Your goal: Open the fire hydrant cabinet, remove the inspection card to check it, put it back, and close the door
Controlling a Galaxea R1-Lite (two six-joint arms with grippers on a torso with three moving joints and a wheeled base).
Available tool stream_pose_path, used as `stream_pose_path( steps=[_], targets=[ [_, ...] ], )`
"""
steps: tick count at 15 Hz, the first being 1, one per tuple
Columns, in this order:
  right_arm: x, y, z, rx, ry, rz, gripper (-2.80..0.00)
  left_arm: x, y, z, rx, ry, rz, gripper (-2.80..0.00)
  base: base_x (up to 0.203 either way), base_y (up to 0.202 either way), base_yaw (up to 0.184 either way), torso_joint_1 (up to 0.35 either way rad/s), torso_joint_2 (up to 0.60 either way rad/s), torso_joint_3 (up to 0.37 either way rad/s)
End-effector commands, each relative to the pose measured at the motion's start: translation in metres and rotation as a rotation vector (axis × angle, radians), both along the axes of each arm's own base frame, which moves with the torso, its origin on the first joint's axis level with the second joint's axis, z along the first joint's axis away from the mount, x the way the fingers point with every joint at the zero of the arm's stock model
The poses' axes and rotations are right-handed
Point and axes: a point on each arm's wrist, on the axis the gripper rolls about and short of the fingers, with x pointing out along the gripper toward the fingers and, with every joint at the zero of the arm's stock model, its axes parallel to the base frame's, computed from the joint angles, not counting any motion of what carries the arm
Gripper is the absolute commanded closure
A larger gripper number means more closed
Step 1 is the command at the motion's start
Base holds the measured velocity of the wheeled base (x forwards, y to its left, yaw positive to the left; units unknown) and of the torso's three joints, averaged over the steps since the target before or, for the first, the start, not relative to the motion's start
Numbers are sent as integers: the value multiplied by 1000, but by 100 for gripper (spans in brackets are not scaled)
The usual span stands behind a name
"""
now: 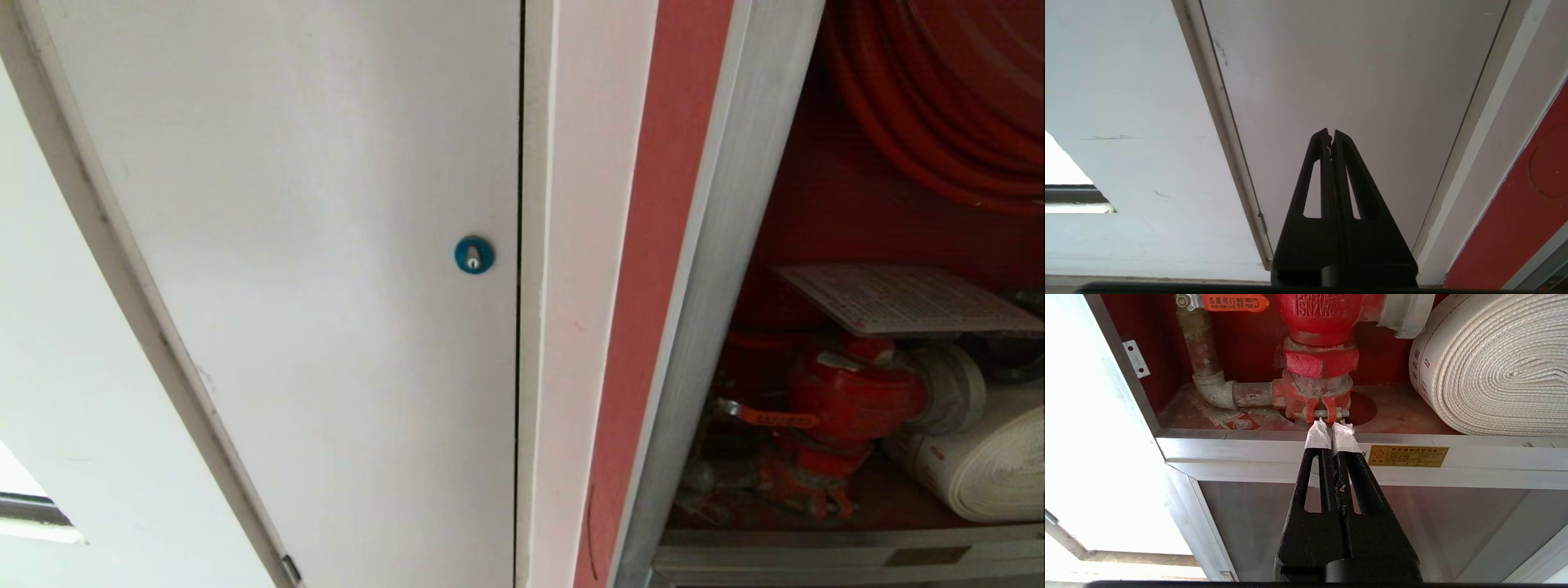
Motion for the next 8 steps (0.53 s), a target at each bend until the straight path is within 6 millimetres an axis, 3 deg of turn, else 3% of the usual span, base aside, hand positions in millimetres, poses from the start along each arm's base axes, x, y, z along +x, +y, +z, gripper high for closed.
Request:
stream_pose_path(
  steps=[1,8],
  targets=[
    [0,0,0,1,-3,1,0,1,0,-2,-1,8,0,0,0,0,0,0,0,0],
    [0,0,0,-2,-3,3,0,1,0,-2,0,8,0,0,0,0,0,0,0,0]
  ],
)
